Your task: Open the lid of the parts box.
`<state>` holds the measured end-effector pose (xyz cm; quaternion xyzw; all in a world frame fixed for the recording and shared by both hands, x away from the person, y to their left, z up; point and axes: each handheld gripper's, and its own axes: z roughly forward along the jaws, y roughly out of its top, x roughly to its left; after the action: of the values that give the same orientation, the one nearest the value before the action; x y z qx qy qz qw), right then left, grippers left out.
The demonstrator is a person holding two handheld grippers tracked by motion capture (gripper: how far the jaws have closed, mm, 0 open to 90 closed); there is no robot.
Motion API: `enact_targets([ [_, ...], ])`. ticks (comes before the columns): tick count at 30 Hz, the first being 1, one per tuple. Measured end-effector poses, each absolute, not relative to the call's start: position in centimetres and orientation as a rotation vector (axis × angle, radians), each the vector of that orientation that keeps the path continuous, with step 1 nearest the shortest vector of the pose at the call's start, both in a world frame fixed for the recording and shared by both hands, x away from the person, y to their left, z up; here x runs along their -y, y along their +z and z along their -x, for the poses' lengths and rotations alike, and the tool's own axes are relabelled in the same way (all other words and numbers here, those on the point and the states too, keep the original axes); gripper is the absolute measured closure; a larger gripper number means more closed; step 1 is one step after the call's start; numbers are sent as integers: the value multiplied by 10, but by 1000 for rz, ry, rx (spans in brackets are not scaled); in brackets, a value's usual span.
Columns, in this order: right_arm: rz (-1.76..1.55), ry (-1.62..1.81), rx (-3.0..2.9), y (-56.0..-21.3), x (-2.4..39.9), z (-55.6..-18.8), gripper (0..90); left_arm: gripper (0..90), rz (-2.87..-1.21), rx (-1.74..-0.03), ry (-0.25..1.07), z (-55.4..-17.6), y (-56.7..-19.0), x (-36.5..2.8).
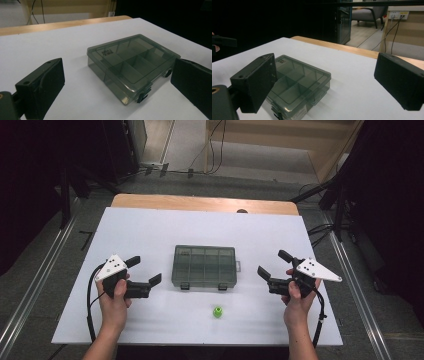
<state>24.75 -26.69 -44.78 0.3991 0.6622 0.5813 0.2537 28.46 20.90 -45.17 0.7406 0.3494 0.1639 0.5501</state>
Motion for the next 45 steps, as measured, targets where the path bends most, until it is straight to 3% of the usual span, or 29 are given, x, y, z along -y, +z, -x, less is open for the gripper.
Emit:
enact_targets([
  [10, -1078, 1599, -1887, -453, 255, -253, 54, 18, -1764, -802, 376, -286, -461, -194],
  [11, -1067, 1612, -1920, -455, 252, -253, 143, 87, -1789, -824, 387, -286, -465, -193],
  [12, -1067, 1612, -1920, -455, 252, -253, 143, 144, -1789, -824, 387, -286, -465, -193],
  [13, -1063, 1604, -1946, -456, 249, -253, 143, 144, -1796, -848, 399, -286, -467, -192],
  [15, -1072, 1571, -1989, -460, 241, -253, 227, 227, -1799, -877, 376, -289, -469, -193],
  [17, -1085, 1565, -1995, -461, 239, -254, 232, 253, -1807, -895, 368, -290, -470, -193],
  [18, -1127, 1574, -2015, -463, 238, -256, 345, 265, -1810, -894, 360, -290, -470, -193],
  [24, -1160, 1565, -2098, -469, 238, -261, 483, 276, -1823, -900, 279, -287, -478, -188],
  [26, -1151, 1550, -2136, -471, 237, -261, 590, 415, -1818, -907, 272, -288, -478, -189],
  [27, -1156, 1522, -2157, -472, 235, -262, 660, 539, -1826, -910, 269, -289, -478, -191],
  [28, -1156, 1522, -2157, -472, 235, -262, 660, 602, -1826, -910, 269, -289, -478, -191],
  [29, -1158, 1501, -2170, -473, 235, -263, 683, 602, -1840, -911, 268, -289, -478, -190],
  [33, -1174, 1509, -2226, -478, 235, -265, 773, 761, -1889, -897, 195, -293, -483, -189],
  [34, -1164, 1571, -2240, -480, 237, -267, 829, 827, -1885, -896, 173, -293, -483, -189],
  [37, -1155, 1605, -2240, -477, 237, -269, 870, 887, -1898, -876, 135, -296, -480, -187],
  [45, -1134, 1575, -2274, -456, 231, -288, 875, 890, -1933, -836, 93, -312, -466, -182],
])
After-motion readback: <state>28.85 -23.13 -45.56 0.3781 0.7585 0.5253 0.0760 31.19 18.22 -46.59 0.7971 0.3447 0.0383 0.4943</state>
